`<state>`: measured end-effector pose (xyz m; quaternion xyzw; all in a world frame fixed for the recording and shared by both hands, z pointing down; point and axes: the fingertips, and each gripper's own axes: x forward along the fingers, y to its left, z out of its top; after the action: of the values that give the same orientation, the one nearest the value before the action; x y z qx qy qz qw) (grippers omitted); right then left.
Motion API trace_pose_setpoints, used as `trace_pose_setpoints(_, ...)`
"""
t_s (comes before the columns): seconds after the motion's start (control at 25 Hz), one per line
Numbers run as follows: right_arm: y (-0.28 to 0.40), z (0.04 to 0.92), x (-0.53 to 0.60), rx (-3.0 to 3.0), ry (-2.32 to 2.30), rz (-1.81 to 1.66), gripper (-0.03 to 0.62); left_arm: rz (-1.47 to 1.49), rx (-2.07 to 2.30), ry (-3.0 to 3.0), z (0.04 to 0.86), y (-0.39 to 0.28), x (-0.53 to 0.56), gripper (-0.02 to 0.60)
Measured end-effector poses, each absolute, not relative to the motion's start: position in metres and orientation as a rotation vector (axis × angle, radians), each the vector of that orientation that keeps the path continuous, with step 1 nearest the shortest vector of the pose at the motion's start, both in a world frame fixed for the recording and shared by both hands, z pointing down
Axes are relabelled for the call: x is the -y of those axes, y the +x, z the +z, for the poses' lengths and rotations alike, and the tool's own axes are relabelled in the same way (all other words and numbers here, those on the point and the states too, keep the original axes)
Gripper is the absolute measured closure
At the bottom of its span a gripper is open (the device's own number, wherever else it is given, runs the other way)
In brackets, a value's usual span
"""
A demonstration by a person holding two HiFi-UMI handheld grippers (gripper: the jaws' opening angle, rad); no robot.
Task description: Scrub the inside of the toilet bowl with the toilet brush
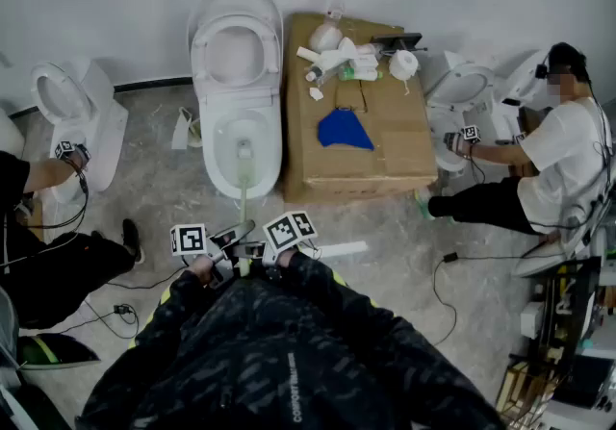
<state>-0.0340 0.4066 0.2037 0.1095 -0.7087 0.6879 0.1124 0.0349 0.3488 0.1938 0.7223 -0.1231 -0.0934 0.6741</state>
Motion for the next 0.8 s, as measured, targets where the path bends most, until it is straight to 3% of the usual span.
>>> trace_pose_setpoints(0.8, -0.053, 0.207, -0.409, 2.06, 0.364, 2.006, 0.522, -0.246, 0.261, 1.624, 0.19, 0.014, -0.352, 0.488)
